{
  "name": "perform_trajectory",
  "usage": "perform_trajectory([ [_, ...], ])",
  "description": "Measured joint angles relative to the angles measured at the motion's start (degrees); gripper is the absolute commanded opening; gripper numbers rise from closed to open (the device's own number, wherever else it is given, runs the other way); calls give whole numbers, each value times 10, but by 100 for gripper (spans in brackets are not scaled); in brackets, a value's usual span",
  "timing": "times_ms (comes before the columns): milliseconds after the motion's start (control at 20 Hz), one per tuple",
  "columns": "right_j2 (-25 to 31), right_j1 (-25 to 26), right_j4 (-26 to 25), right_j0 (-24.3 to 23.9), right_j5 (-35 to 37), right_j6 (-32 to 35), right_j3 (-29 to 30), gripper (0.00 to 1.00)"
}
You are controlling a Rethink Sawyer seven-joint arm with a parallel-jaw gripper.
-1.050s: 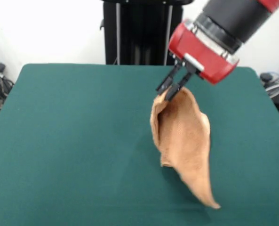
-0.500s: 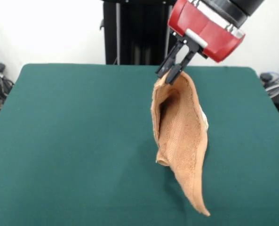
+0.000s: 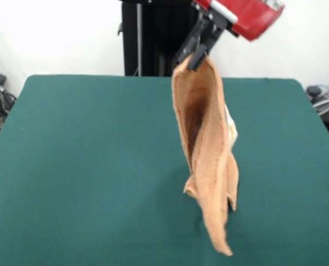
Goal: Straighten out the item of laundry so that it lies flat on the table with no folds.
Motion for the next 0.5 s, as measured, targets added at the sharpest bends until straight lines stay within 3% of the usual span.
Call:
perform_trajectory([
  [150, 15, -27, -4, -19, 19, -8, 4, 0],
  [500, 59, -107, -31, -87, 44, -95, 20, 0],
])
